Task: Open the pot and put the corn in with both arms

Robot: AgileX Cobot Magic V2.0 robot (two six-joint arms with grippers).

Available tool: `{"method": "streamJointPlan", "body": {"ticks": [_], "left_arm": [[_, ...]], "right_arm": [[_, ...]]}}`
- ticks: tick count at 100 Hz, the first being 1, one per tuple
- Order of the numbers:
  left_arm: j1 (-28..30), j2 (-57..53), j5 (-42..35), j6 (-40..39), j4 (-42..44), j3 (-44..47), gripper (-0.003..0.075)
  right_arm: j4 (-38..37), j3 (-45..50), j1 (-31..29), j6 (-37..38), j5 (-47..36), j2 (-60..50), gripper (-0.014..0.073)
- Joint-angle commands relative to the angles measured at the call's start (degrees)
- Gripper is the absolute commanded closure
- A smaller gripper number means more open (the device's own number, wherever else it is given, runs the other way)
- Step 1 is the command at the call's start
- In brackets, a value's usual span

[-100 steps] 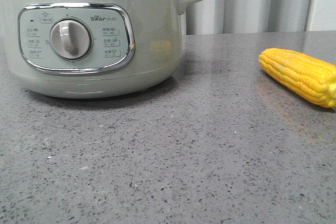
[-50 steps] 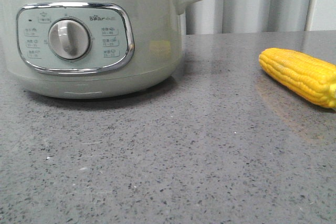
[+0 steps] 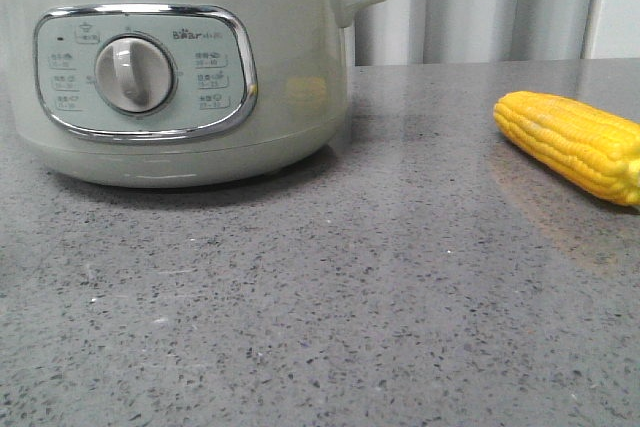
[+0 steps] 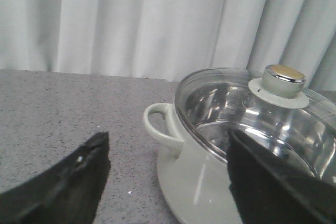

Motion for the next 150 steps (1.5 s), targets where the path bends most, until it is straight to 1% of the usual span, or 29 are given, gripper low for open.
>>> {"method": "streamJointPlan", "body": {"ticks": [1,4,9,23,37,47,63,79,84,91,108,117,124,137,144,150], "left_arm": [[-3.58,5.98,-4.69,0.36,-1.13,-5.20,0.0218],[-5.62,7.85,-5.98,0.36,-1.13,-6.20,0.0218],[-8.63,11.25,-8.40,0.36,-1.02,-8.12,0.0218],[-16.82,20.91,-17.46,0.36,-0.82,-12.53,0.0218],[-22.08,30.30,-24.98,0.36,-0.82,-16.89,0.0218],[-23.78,36.20,-26.47,0.36,-0.82,-20.22,0.0218],[-24.20,44.63,-26.91,0.36,-0.82,-25.04,0.0218],[-24.20,49.28,-27.39,0.36,-0.82,-28.26,0.0227],[-24.20,49.83,-27.39,0.36,-0.82,-28.48,0.0247],[-24.20,49.96,-27.39,0.36,-0.82,-28.48,0.0306],[-24.20,49.75,-27.55,0.36,-0.82,-28.58,0.0549],[-24.20,48.78,-29.53,0.36,-0.17,-28.58,0.0643],[-24.20,47.28,-32.21,0.36,1.12,-28.58,0.0676],[-23.77,42.30,-36.86,0.36,3.65,-28.58,0.0679],[-22.40,38.95,-37.11,0.36,4.06,-28.58,0.0679],[-20.30,36.15,-35.74,0.36,4.06,-28.58,0.0679]], "right_arm": [[-0.43,-2.62,-0.46,-0.25,-3.62,1.78,0.0120],[-0.43,-2.62,-0.46,-0.25,-3.62,2.02,0.0078],[-0.43,-2.62,-0.46,-0.25,-3.39,2.38,0.0052],[-0.43,-2.62,-0.46,-0.25,-3.46,2.51,0.0058],[-0.55,-2.62,-0.46,-0.25,-3.46,2.51,0.0058],[-0.55,-2.62,-0.46,-0.25,-3.46,2.51,0.0058],[-0.55,-2.62,-0.46,-0.25,-3.27,2.51,0.0058],[-0.55,-2.62,-0.46,-0.25,-2.89,2.51,0.0058],[-0.55,-2.62,-0.46,-0.25,-2.79,2.51,0.0058],[-0.55,-2.62,-0.46,-0.25,-2.79,2.51,0.0058],[-0.55,-2.62,-0.46,-0.25,-2.79,2.51,0.0058],[-0.55,-2.62,-0.46,-0.25,-2.79,2.51,0.0058],[-0.55,-2.62,-0.46,-0.25,-2.79,2.51,0.0058],[-0.55,-2.62,-0.46,-0.25,-2.79,2.51,0.0058],[-0.55,-2.62,-0.46,-0.25,-2.79,2.51,0.0058],[-0.55,-2.62,-0.46,-0.25,-2.79,2.51,0.0058]]}}
